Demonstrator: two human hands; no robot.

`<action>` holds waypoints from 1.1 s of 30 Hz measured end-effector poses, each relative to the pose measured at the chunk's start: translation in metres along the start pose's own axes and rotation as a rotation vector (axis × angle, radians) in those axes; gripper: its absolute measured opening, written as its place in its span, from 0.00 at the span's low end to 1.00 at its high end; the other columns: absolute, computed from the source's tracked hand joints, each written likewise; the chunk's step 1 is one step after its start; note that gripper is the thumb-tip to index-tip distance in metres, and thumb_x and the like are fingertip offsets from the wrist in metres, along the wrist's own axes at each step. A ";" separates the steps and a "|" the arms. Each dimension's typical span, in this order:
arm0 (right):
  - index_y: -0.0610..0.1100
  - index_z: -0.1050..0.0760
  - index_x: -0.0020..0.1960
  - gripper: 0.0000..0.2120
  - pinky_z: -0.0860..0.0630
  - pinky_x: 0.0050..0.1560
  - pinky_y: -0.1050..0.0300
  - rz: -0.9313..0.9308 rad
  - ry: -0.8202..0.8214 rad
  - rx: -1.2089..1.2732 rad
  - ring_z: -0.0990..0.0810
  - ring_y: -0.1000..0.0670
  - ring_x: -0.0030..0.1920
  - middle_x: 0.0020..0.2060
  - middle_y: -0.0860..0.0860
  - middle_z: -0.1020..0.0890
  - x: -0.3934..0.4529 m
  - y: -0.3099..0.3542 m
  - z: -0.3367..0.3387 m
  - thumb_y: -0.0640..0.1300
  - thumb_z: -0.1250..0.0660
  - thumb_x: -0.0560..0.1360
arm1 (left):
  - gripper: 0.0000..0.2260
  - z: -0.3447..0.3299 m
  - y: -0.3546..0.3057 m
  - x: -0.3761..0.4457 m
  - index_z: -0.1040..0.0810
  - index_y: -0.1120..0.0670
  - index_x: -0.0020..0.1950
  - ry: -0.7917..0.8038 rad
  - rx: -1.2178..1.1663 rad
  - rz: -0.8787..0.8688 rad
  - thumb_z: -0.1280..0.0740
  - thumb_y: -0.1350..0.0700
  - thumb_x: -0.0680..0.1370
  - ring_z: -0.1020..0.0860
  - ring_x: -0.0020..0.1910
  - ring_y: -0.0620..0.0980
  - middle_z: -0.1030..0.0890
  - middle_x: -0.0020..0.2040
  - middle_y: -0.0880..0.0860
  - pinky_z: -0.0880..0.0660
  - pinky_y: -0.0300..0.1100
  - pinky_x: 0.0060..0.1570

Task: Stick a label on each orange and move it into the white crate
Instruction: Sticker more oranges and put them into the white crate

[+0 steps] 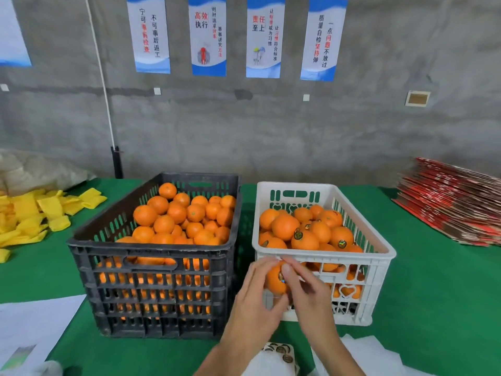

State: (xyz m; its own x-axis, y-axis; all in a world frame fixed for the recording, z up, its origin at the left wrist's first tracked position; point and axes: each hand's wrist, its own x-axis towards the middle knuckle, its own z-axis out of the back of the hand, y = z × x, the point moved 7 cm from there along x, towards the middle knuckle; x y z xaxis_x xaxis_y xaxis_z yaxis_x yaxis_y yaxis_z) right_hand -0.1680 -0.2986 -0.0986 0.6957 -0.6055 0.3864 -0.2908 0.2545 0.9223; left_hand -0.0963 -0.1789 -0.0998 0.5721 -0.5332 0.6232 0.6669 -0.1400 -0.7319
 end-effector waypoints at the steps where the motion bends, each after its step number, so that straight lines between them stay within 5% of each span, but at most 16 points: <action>1: 0.59 0.17 0.63 0.15 0.20 0.59 0.59 0.063 -0.018 0.006 0.18 0.56 0.62 0.60 0.58 0.15 0.017 0.020 0.004 0.58 0.29 0.77 | 0.28 -0.001 -0.012 0.022 0.30 0.39 0.74 -0.002 -0.005 -0.030 0.25 0.57 0.78 0.27 0.74 0.47 0.29 0.73 0.41 0.24 0.44 0.68; 4: 0.52 0.16 0.61 0.11 0.18 0.54 0.61 0.205 -0.067 -0.066 0.15 0.54 0.56 0.55 0.55 0.13 0.067 0.065 0.015 0.51 0.34 0.83 | 0.29 -0.006 -0.032 0.091 0.30 0.38 0.73 0.008 0.000 -0.057 0.26 0.61 0.78 0.26 0.72 0.43 0.28 0.71 0.37 0.23 0.43 0.68; 7: 0.50 0.18 0.47 0.17 0.21 0.44 0.55 0.288 -0.191 -0.275 0.18 0.53 0.42 0.39 0.53 0.16 0.111 0.084 0.025 0.51 0.42 0.87 | 0.26 -0.022 -0.032 0.154 0.31 0.42 0.75 0.054 0.117 -0.016 0.29 0.58 0.81 0.25 0.70 0.45 0.27 0.72 0.41 0.25 0.51 0.70; 8: 0.47 0.19 0.48 0.18 0.21 0.47 0.52 0.284 -0.246 -0.312 0.18 0.52 0.43 0.40 0.52 0.16 0.120 0.083 0.030 0.50 0.44 0.87 | 0.26 -0.030 -0.030 0.172 0.33 0.44 0.78 0.090 0.182 0.014 0.30 0.56 0.82 0.27 0.72 0.47 0.28 0.75 0.43 0.27 0.53 0.72; 11: 0.39 0.24 0.70 0.17 0.29 0.71 0.48 0.267 -0.355 -0.484 0.24 0.46 0.67 0.65 0.44 0.20 0.134 0.074 0.038 0.44 0.44 0.87 | 0.31 -0.050 -0.022 0.209 0.44 0.49 0.85 0.300 0.296 0.060 0.34 0.56 0.84 0.38 0.82 0.52 0.40 0.84 0.50 0.38 0.51 0.80; 13: 0.38 0.28 0.74 0.19 0.34 0.76 0.49 0.300 -0.333 -0.598 0.29 0.45 0.73 0.72 0.43 0.25 0.137 0.066 0.034 0.41 0.42 0.85 | 0.33 -0.042 -0.014 0.225 0.47 0.50 0.86 0.400 0.380 0.067 0.35 0.61 0.84 0.44 0.84 0.54 0.47 0.86 0.52 0.42 0.49 0.81; 17: 0.45 0.30 0.76 0.20 0.32 0.70 0.54 0.336 -0.184 -0.684 0.28 0.49 0.71 0.72 0.49 0.26 0.148 0.052 0.015 0.44 0.40 0.84 | 0.30 0.047 0.028 0.249 0.37 0.53 0.82 0.318 0.603 0.262 0.35 0.66 0.81 0.34 0.77 0.62 0.38 0.79 0.59 0.35 0.53 0.77; 22: 0.44 0.32 0.77 0.24 0.27 0.71 0.42 0.356 -0.051 -0.864 0.26 0.45 0.71 0.72 0.45 0.24 0.167 0.043 -0.020 0.45 0.36 0.82 | 0.24 0.207 0.115 0.225 0.32 0.54 0.78 0.183 1.020 0.619 0.37 0.61 0.81 0.27 0.71 0.65 0.30 0.74 0.62 0.27 0.59 0.69; 25: 0.46 0.33 0.78 0.25 0.23 0.66 0.45 0.367 -0.065 -0.925 0.24 0.46 0.69 0.70 0.46 0.23 0.169 0.037 -0.025 0.50 0.37 0.82 | 0.24 0.276 0.152 0.199 0.33 0.52 0.78 0.179 1.227 0.731 0.37 0.53 0.82 0.26 0.71 0.64 0.30 0.75 0.59 0.25 0.59 0.67; 28: 0.47 0.33 0.77 0.25 0.22 0.62 0.47 0.378 -0.111 -0.934 0.23 0.47 0.67 0.69 0.47 0.23 0.170 0.033 -0.023 0.51 0.36 0.82 | 0.30 0.294 0.178 0.193 0.37 0.47 0.82 0.309 1.334 0.813 0.34 0.48 0.80 0.25 0.71 0.63 0.33 0.78 0.56 0.23 0.56 0.65; 33: 0.47 0.31 0.75 0.23 0.22 0.62 0.48 0.400 -0.151 -0.980 0.22 0.47 0.65 0.67 0.47 0.21 0.169 0.031 -0.024 0.51 0.37 0.82 | 0.28 0.278 0.191 0.197 0.34 0.47 0.80 0.466 1.324 0.776 0.33 0.58 0.81 0.28 0.72 0.64 0.35 0.78 0.60 0.24 0.57 0.68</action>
State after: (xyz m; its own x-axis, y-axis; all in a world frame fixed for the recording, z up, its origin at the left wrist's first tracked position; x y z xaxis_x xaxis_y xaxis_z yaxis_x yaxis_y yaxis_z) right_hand -0.0438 -0.3752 -0.0044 0.5588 -0.4140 0.7186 0.2214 0.9095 0.3519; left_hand 0.2767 -0.0793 -0.0405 0.9298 -0.3585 -0.0834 0.3649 0.9275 0.0812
